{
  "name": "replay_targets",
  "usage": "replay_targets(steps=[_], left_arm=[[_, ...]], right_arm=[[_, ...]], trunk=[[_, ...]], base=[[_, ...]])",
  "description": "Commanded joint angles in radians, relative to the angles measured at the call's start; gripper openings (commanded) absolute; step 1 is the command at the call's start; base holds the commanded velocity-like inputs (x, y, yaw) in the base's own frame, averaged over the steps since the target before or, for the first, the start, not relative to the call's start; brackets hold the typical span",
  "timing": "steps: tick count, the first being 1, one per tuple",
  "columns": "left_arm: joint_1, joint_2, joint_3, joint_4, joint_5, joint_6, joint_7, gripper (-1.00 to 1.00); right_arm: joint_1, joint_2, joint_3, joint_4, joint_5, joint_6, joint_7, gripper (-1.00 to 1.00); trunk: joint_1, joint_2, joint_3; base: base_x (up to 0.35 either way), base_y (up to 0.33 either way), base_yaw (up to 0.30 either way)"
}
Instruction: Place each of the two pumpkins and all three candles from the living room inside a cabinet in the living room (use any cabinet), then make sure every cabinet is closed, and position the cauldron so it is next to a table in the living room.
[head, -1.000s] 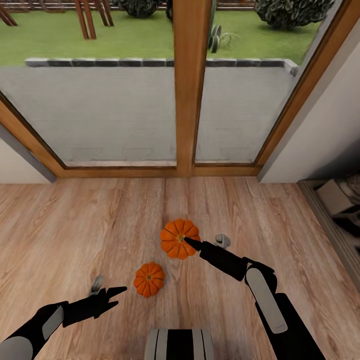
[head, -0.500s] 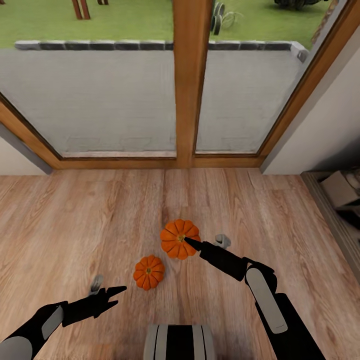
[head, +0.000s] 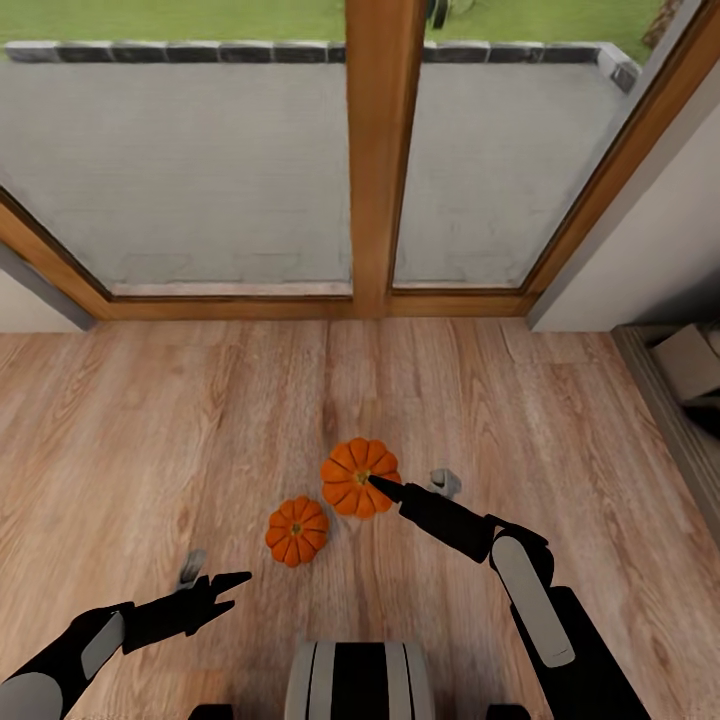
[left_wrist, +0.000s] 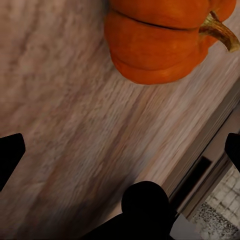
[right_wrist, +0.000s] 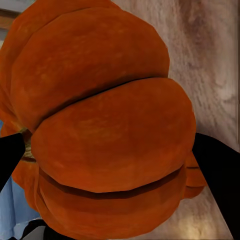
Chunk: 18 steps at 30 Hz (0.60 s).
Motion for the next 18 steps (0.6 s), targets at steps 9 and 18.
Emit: replay_targets(steps=[9,18], left_arm=[[0.000,0.001,0.001,0.000,0.002,0.000,0.000,1.00],[0.000,0.003,0.001,0.000,0.002,-0.034,0.001,1.00]], right_arm=[[0.000,0.001,0.000,0.000,-0.004,0.000,0.001,-1.00],[0.000,0.001,0.000,0.000,-0.004,0.000,0.001,-1.00]], trunk=[[0.004,-0.002,-0.031],[0.004,-0.002,-0.031]], base=[[0.000,0.000,0.000],[0.053,-0.022,0.000]])
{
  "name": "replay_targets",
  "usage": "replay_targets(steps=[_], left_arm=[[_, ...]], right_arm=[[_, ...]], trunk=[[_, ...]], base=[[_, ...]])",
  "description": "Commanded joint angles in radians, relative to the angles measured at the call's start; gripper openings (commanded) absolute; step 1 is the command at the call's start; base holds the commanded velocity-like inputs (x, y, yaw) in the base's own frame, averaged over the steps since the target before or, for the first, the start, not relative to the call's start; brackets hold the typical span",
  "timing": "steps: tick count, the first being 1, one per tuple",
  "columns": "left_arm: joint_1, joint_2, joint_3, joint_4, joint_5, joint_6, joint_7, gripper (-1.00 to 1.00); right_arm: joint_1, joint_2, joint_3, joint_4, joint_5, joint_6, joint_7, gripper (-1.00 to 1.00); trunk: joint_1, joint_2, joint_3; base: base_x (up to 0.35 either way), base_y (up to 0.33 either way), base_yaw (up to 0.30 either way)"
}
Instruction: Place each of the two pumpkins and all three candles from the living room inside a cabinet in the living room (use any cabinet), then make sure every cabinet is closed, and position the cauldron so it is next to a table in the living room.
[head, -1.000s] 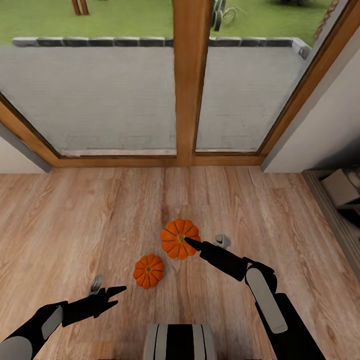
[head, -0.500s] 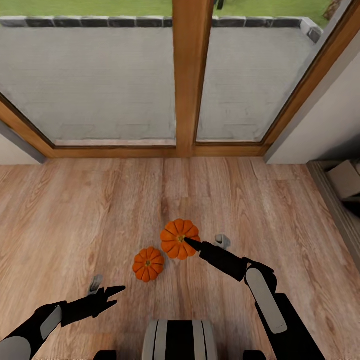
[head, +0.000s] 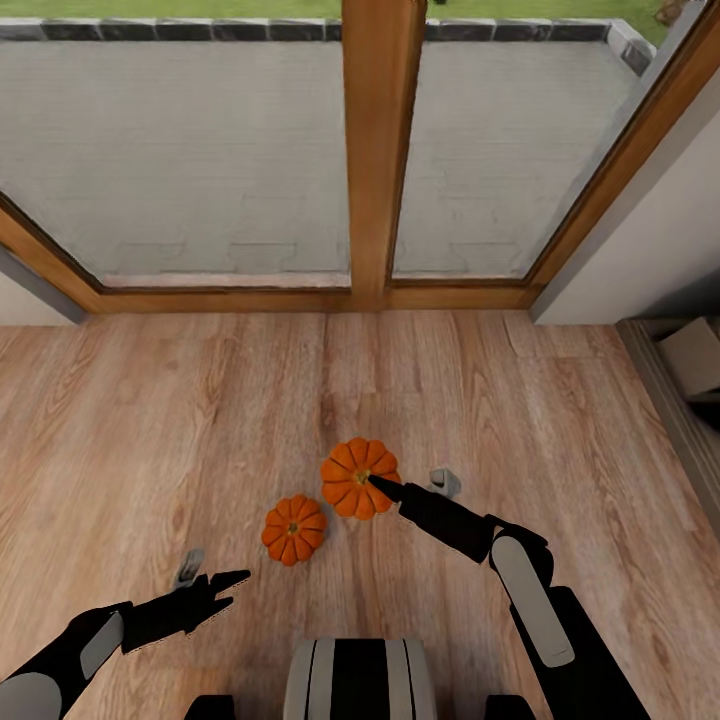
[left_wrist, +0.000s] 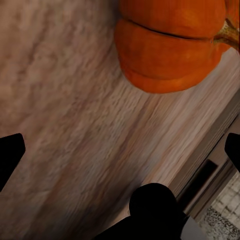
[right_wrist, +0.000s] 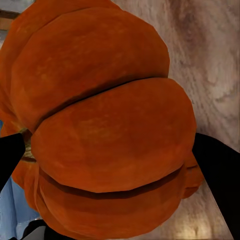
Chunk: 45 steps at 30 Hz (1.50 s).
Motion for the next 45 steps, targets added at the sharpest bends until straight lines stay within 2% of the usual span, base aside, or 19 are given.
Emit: replay_targets(steps=[1,27,33,41,45], left_arm=[[0.000,0.000,0.000,0.000,0.000,-0.004,0.001,1.00],[0.000,0.002,0.000,0.000,0.001,-0.014,0.004,1.00],[0.000,0.002,0.000,0.000,0.002,-0.021,0.004,1.00],[0.000,-0.002,-0.003,0.000,-0.006,-0.098,0.003,1.00],[-0.001,-0.001,-0.002,-0.009,-0.006,-0.112,0.001,1.00]], right_arm=[[0.000,0.000,0.000,0.000,-0.003,0.000,0.001,-1.00],[0.000,0.000,0.000,0.000,-0.003,0.000,0.001,-1.00],[0.000,-0.001,0.000,0.000,-0.003,-0.001,0.001,-1.00],[0.000,-0.008,-0.003,-0.005,-0.003,0.001,0.002,-1.00],[0.000,-0.015,-0.005,-0.009,-0.002,0.003,0.007,-1.00]], trunk=[[0.000,0.000,0.000],[0.000,0.000,0.000],[0.003,-0.001,-0.023],[0.006,-0.003,-0.054],[0.008,-0.004,-0.070]], base=[[0.233,-0.110,0.000],[0.111,-0.010,0.000],[0.001,0.000,0.000],[0.000,0.000,0.000],[0.000,0.000,0.000]])
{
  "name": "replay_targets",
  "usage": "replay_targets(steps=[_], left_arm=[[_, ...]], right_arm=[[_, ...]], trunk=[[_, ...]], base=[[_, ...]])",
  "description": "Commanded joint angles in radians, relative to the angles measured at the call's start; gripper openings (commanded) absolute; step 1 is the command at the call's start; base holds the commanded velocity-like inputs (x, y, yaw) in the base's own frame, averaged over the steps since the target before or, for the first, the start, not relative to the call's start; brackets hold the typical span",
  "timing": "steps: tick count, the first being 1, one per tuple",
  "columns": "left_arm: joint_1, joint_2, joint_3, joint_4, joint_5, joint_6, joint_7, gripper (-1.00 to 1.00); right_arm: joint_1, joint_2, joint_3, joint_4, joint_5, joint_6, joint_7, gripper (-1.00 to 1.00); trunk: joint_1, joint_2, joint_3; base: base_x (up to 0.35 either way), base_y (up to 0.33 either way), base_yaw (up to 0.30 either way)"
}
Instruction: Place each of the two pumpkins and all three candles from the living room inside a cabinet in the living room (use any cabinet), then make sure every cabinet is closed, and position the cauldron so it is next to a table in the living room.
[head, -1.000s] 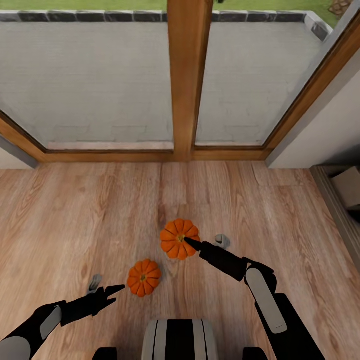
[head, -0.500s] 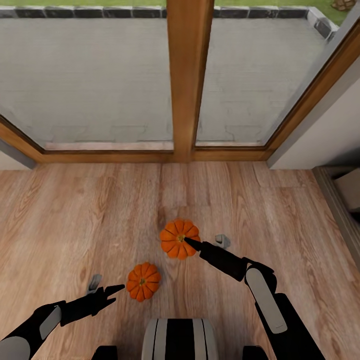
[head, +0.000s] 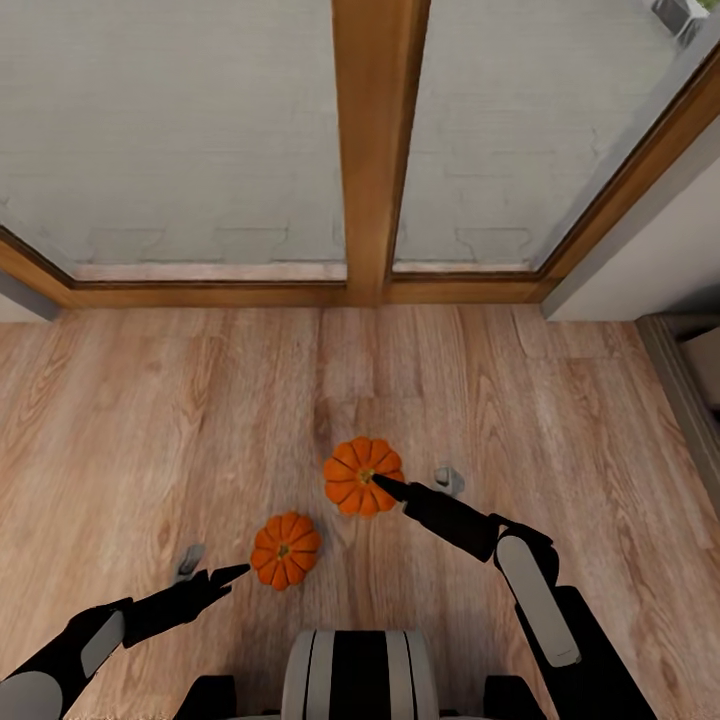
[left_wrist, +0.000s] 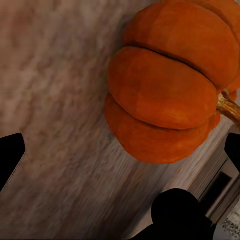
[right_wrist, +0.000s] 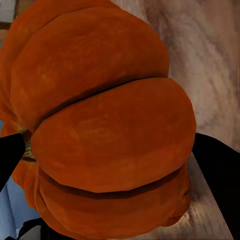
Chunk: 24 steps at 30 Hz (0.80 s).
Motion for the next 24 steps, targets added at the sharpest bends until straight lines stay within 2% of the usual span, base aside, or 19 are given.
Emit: replay_targets(steps=[1,5,9,12,19,24], left_arm=[[0.000,-0.001,0.000,-0.001,0.000,-0.002,0.001,1.00],[0.000,-0.006,0.000,-0.003,-0.003,-0.034,0.002,1.00],[0.000,-0.011,-0.007,-0.004,-0.004,-0.063,0.002,1.00],[0.000,-0.012,-0.009,-0.005,-0.005,-0.077,0.001,1.00],[0.000,-0.013,-0.011,-0.005,-0.005,-0.096,0.000,1.00],[0.000,-0.013,-0.011,-0.005,-0.005,-0.099,0.000,1.00]], right_arm=[[0.000,-0.001,-0.001,-0.004,-0.004,0.001,0.011,-1.00],[0.001,-0.005,-0.006,-0.025,-0.002,0.040,0.087,-1.00],[0.002,-0.029,-0.027,-0.034,-0.001,0.080,0.188,-1.00],[0.008,-0.035,-0.032,-0.035,-0.001,0.084,0.239,-1.00],[0.011,-0.037,-0.034,-0.035,0.001,0.079,0.266,-1.00],[0.011,-0.037,-0.034,-0.034,0.005,0.077,0.265,-1.00]], trunk=[[0.000,0.000,-0.004],[0.002,-0.001,-0.019],[0.004,-0.002,-0.035],[0.005,-0.003,-0.047],[0.008,-0.004,-0.074],[0.008,-0.004,-0.074]], base=[[0.000,0.000,0.000],[0.000,0.000,0.000],[0.000,0.000,0.000],[0.000,0.000,0.000],[0.000,0.000,0.000],[0.000,0.000,0.000]])
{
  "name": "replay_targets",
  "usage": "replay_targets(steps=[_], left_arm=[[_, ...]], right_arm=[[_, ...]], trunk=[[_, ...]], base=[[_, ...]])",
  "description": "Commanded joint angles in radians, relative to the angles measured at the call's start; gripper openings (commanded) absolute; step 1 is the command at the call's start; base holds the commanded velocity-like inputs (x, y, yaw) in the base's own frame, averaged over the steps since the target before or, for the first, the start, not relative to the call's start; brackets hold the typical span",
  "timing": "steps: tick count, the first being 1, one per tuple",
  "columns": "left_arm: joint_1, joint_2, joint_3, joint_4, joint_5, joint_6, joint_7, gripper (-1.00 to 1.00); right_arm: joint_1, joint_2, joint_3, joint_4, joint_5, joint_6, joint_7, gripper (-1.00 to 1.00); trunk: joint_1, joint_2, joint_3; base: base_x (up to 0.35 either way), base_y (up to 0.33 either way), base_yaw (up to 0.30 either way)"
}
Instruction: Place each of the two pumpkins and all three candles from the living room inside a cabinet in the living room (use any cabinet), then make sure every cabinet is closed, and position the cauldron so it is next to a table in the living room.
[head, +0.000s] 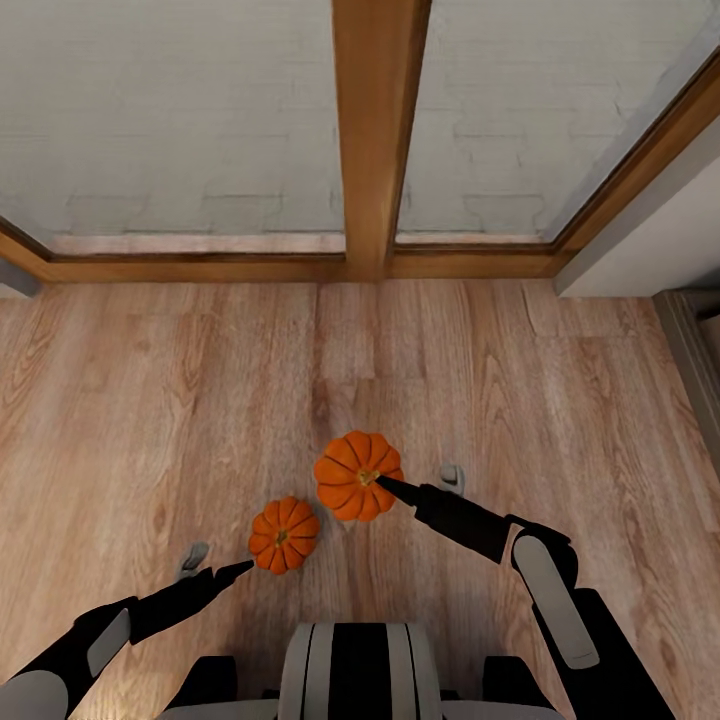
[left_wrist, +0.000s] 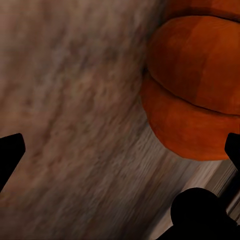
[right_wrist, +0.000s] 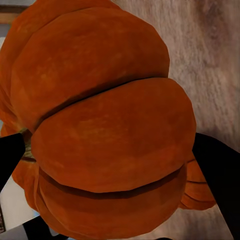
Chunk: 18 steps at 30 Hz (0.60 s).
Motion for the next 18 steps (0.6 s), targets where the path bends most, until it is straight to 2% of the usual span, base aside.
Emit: replay_targets(steps=[1,3,6,9,11,18], left_arm=[[0.000,0.000,0.000,0.000,0.000,0.000,-0.002,1.00],[0.000,0.000,-0.012,0.000,0.000,-0.007,-0.010,1.00],[0.000,0.000,-0.060,0.000,0.002,-0.037,-0.027,1.00],[0.000,0.001,-0.096,0.000,0.002,-0.050,-0.072,1.00],[0.000,0.000,-0.105,0.000,0.002,-0.053,-0.098,1.00],[0.000,0.000,-0.109,0.000,0.002,-0.055,-0.112,1.00]], right_arm=[[0.000,0.000,0.000,0.000,-0.002,0.001,0.001,-1.00],[0.000,0.001,0.001,0.001,-0.001,0.001,0.001,-1.00],[0.000,0.001,0.000,0.001,-0.001,0.001,0.000,-1.00],[0.000,0.001,0.001,0.001,0.000,0.001,0.000,-1.00],[0.000,0.001,0.000,0.001,0.000,0.001,0.000,-1.00],[0.000,0.001,0.001,0.001,0.001,0.001,0.000,-1.00]], trunk=[[0.000,0.000,0.000],[0.000,0.000,0.000],[0.000,0.000,0.000],[0.000,0.000,0.000],[0.000,0.000,0.000],[0.000,0.000,0.000]], base=[[0.000,0.000,0.000],[0.000,0.000,0.000],[0.000,0.000,0.000],[0.000,0.000,0.000],[0.000,0.000,0.000],[0.000,0.000,0.000]])
